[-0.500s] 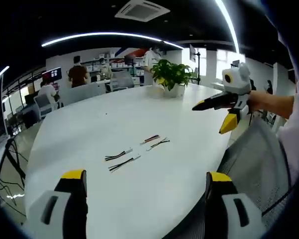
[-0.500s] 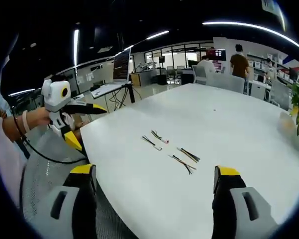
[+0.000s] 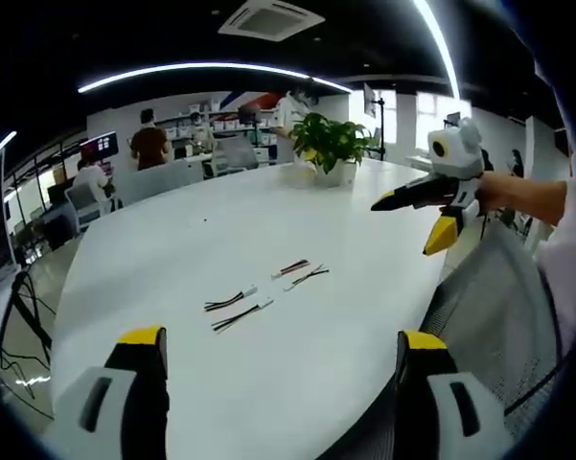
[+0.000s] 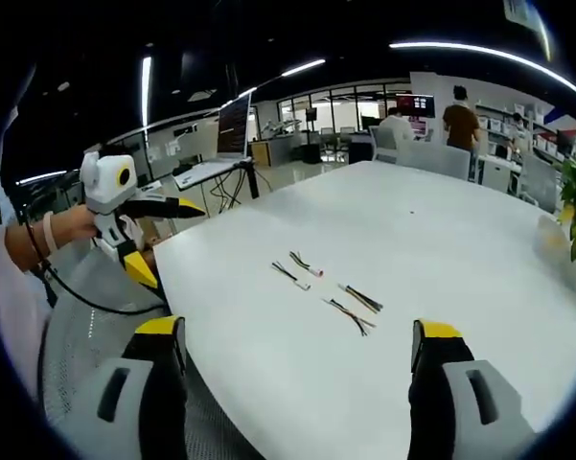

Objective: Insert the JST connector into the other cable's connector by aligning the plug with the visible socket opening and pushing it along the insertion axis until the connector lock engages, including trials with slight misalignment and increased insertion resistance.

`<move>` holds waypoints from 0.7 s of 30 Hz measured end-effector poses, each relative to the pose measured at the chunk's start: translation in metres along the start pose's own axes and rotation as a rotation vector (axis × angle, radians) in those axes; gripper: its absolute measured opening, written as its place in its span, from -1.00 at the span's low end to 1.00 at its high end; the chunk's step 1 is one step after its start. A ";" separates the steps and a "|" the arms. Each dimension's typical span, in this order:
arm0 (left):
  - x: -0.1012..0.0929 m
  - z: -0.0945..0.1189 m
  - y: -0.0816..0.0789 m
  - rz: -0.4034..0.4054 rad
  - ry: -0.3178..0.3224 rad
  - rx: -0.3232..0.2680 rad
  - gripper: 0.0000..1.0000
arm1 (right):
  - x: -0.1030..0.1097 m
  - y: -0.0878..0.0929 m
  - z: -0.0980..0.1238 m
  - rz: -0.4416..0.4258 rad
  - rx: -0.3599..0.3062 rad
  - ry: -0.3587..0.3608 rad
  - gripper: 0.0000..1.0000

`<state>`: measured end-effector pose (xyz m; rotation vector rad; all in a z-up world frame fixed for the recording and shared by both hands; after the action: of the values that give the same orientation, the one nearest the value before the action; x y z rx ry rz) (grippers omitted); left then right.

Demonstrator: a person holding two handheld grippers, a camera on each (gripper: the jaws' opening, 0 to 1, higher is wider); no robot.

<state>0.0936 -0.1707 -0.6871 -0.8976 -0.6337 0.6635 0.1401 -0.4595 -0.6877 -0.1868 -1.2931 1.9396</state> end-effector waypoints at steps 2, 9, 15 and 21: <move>0.000 0.000 0.000 -0.002 0.000 0.002 0.95 | 0.000 0.000 0.000 0.000 0.000 0.000 0.92; 0.000 0.000 0.000 -0.007 0.003 0.011 0.95 | 0.000 0.000 -0.001 0.001 0.006 -0.002 0.88; 0.001 0.000 0.000 -0.013 0.002 0.016 0.95 | -0.002 -0.001 -0.001 0.000 0.005 -0.002 0.88; 0.001 -0.001 -0.002 -0.009 0.002 0.010 0.95 | -0.003 -0.002 -0.001 0.001 0.002 -0.001 0.88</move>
<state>0.0950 -0.1709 -0.6859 -0.8857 -0.6319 0.6568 0.1435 -0.4605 -0.6873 -0.1850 -1.2917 1.9418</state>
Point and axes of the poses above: the point that each gripper's makers call its tool centre point, and the gripper's own axes: z roughly backward along the fingers, x roughly to its left, y roughly out of its underside, the point moved 9 cm from there along z, roughly backward along the fingers, and after that the axes turned 11 degrees about -z, right-handed, at the moved point
